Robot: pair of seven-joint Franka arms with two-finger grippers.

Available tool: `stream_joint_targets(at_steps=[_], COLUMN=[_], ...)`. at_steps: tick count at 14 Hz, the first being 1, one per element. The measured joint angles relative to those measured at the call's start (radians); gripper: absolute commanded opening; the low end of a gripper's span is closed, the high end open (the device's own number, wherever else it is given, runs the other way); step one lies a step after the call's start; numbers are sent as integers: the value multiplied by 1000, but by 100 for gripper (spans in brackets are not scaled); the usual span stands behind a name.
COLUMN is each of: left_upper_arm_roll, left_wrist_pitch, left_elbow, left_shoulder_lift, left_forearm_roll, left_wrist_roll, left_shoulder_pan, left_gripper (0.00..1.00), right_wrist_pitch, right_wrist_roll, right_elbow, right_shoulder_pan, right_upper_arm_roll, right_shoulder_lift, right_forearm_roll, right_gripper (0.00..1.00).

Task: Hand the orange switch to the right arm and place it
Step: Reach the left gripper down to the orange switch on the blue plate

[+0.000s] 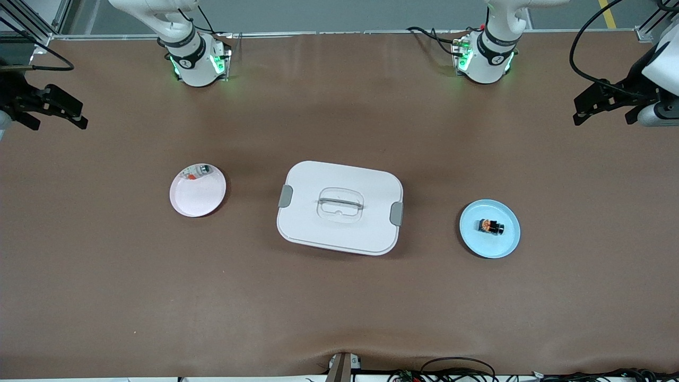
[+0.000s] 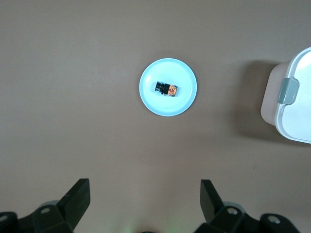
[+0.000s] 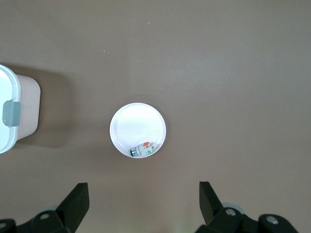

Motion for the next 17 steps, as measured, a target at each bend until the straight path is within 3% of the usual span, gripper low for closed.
stream_joint_targets(at_steps=[9, 13, 17], left_upper_arm_roll=[0, -1, -15], left_wrist_pitch=[5, 174, 403], left_elbow=[-19, -113, -268], left_shoulder_lift=[50, 111, 124], left_forearm_roll=[0, 0, 0], left_wrist_roll=[1, 2, 31], left_shoulder_pan=[0, 0, -10], left_gripper=[100, 100, 100], right_wrist_pitch=[-9, -9, -9], right_wrist_roll=[9, 10, 10], right_elbow=[0, 0, 0], right_shoulder_pan=[0, 0, 0], right_upper_arm_roll=[-5, -5, -5], right_shoulder_lift=[0, 0, 0], right_forearm_roll=[0, 0, 0], right_gripper=[100, 100, 100])
